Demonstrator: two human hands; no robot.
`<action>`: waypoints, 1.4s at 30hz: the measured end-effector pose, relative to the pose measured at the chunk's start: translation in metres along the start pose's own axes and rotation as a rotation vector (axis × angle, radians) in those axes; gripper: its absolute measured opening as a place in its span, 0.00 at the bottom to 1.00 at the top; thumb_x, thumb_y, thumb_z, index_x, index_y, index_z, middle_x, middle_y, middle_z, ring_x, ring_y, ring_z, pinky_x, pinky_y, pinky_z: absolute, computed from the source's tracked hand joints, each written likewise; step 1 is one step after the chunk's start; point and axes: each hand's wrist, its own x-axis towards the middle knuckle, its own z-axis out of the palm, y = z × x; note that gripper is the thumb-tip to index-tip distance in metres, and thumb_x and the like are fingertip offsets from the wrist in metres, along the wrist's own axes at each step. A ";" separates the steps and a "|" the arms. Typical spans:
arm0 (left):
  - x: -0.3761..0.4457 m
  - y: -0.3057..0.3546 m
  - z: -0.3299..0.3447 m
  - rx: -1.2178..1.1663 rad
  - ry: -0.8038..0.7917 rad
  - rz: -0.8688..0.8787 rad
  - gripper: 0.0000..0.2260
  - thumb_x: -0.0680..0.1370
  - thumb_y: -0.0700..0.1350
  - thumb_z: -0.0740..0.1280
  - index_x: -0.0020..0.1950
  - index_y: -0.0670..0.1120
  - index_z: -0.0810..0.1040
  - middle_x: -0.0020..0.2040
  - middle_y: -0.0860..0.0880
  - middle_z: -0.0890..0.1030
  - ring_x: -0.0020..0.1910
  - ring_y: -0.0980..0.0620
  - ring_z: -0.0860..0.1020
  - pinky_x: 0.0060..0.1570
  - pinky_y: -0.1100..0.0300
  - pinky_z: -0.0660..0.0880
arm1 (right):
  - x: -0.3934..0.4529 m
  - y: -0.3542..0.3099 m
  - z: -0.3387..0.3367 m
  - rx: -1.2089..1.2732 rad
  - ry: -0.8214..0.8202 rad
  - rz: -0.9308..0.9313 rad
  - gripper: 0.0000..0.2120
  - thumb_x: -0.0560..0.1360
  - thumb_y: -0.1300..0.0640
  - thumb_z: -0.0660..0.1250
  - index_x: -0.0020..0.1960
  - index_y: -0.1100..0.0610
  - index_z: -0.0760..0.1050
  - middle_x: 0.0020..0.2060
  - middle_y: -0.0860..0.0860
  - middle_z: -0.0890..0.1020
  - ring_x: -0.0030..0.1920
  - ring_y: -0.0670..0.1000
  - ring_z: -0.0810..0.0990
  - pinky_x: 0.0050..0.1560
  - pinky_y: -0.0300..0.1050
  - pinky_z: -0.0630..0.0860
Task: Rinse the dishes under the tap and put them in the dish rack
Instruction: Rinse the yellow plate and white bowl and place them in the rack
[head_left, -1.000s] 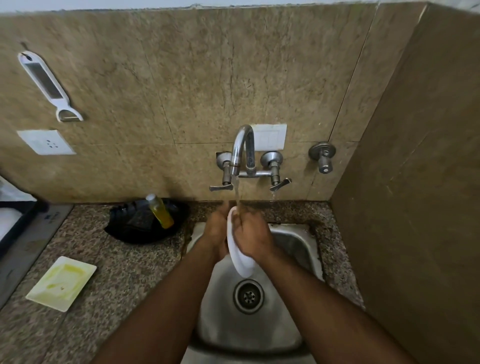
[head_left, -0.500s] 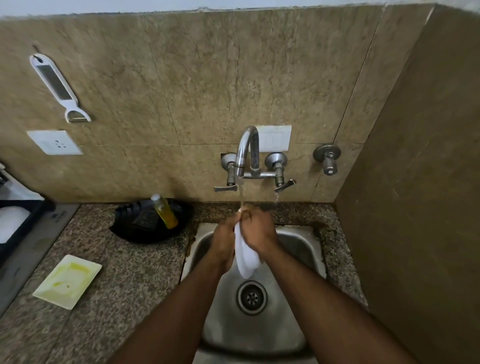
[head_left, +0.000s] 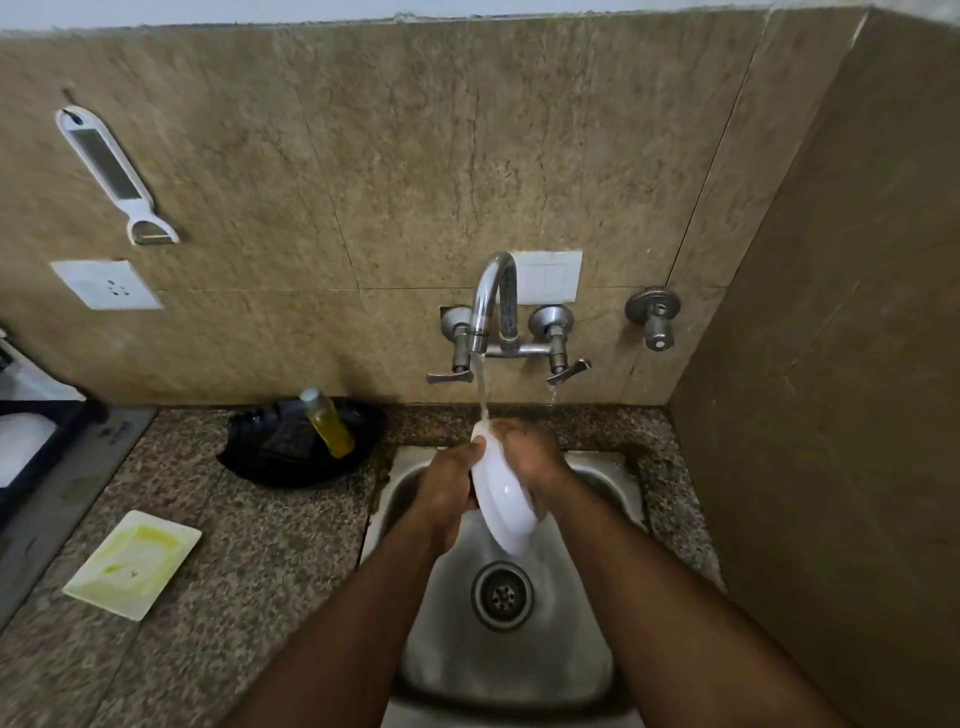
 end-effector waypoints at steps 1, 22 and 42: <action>-0.001 -0.006 -0.005 -0.019 -0.052 0.026 0.15 0.84 0.50 0.64 0.65 0.44 0.81 0.57 0.43 0.87 0.59 0.40 0.83 0.52 0.46 0.81 | 0.001 0.000 -0.004 0.010 0.017 0.054 0.20 0.79 0.42 0.63 0.62 0.55 0.80 0.60 0.55 0.82 0.53 0.54 0.80 0.54 0.46 0.75; 0.018 -0.039 -0.046 -0.231 0.376 -0.193 0.12 0.83 0.54 0.62 0.60 0.50 0.80 0.58 0.43 0.83 0.57 0.37 0.82 0.45 0.43 0.83 | -0.018 0.016 0.001 0.638 -0.081 0.173 0.14 0.81 0.67 0.63 0.66 0.63 0.74 0.55 0.61 0.84 0.49 0.58 0.84 0.41 0.55 0.83; 0.008 -0.009 0.024 0.669 0.192 0.175 0.38 0.75 0.67 0.57 0.82 0.52 0.62 0.78 0.43 0.68 0.74 0.40 0.70 0.74 0.42 0.68 | -0.036 0.054 -0.023 0.863 0.257 0.129 0.18 0.80 0.66 0.62 0.69 0.56 0.73 0.59 0.59 0.82 0.58 0.64 0.81 0.53 0.74 0.78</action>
